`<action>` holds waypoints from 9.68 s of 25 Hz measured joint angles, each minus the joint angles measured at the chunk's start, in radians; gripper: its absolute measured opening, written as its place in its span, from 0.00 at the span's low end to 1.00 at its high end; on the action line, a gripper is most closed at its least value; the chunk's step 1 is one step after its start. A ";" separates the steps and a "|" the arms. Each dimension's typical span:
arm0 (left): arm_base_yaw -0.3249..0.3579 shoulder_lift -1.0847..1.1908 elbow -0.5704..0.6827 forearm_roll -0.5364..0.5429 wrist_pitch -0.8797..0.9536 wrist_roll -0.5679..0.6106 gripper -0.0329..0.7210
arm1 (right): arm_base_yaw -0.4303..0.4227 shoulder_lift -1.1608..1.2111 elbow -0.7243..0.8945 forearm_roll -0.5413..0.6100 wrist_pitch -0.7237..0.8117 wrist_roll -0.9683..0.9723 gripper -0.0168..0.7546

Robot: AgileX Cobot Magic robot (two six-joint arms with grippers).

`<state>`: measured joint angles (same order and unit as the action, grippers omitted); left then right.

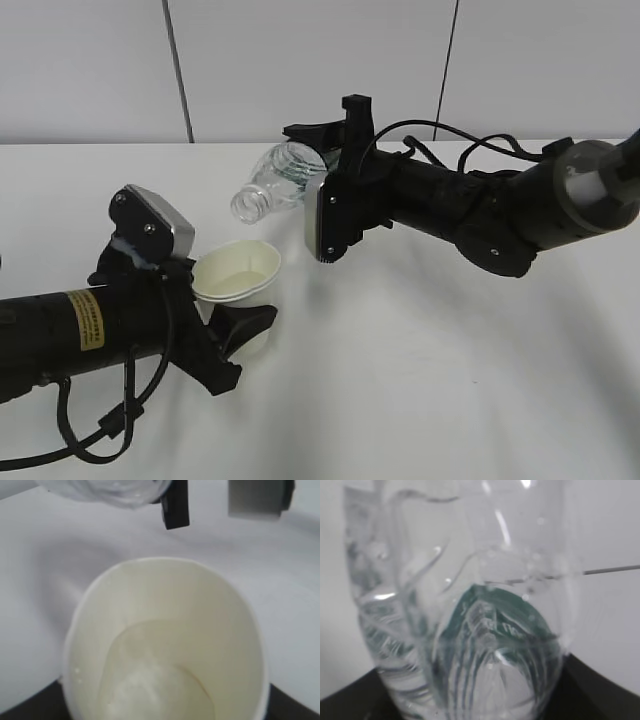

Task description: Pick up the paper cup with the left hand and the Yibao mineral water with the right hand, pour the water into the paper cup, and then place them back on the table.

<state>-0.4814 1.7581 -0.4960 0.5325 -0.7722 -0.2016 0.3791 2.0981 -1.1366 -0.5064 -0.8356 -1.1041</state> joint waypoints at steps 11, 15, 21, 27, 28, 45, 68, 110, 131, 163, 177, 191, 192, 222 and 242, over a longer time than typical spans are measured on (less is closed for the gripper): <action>0.000 0.000 0.001 -0.205 -0.004 0.061 0.59 | 0.008 0.000 0.000 0.063 0.000 0.562 0.61; 0.003 0.004 0.001 -0.294 -0.041 0.103 0.59 | 0.008 0.000 0.000 0.121 0.000 0.847 0.61; 0.068 0.043 -0.017 -0.328 -0.082 0.114 0.59 | 0.008 0.000 0.009 0.177 0.000 1.033 0.61; 0.131 0.106 -0.102 -0.334 -0.081 0.114 0.59 | 0.008 -0.030 0.092 0.259 0.000 1.046 0.61; 0.138 0.118 -0.117 -0.334 -0.081 0.114 0.59 | 0.008 -0.039 0.109 0.277 0.000 1.046 0.61; 0.170 0.335 -0.320 -0.331 -0.035 0.114 0.59 | -0.019 -0.110 0.261 0.519 -0.002 1.048 0.61; 0.166 0.091 -0.100 -0.405 0.056 0.115 0.84 | -0.075 -0.098 0.261 0.782 -0.040 0.900 0.61; 0.090 -0.505 -0.061 -0.451 0.498 0.115 0.82 | -0.105 0.125 0.244 0.731 -0.117 1.018 0.83; 0.068 -0.596 -0.138 -0.475 0.873 0.114 0.82 | -0.105 -0.267 0.549 0.616 0.032 1.025 0.80; 0.001 -1.103 -0.369 -0.611 2.026 0.117 0.80 | -0.105 -1.673 0.439 0.500 2.041 1.104 0.78; 0.001 -1.410 -0.039 -0.601 1.900 0.154 0.76 | -0.103 -1.939 0.603 0.419 2.074 1.158 0.78; 0.000 -1.421 -0.024 -0.601 1.861 0.159 0.73 | -0.103 -1.939 0.638 0.415 1.980 1.161 0.78; 0.000 -1.421 -0.024 -0.601 1.861 0.159 0.73 | -0.103 -1.939 0.638 0.415 1.980 1.161 0.78; 0.452 -1.742 -0.024 -0.605 1.866 0.159 0.67 | -0.451 -2.111 0.638 0.415 1.978 1.164 0.78; 0.453 -1.775 -0.024 -0.608 1.871 0.159 0.60 | -0.451 -2.115 0.638 0.413 1.978 1.164 0.78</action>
<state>-0.0286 -0.0172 -0.5199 -0.0755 1.0989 -0.0431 -0.0716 -0.0171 -0.4981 -0.0932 1.1424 0.0595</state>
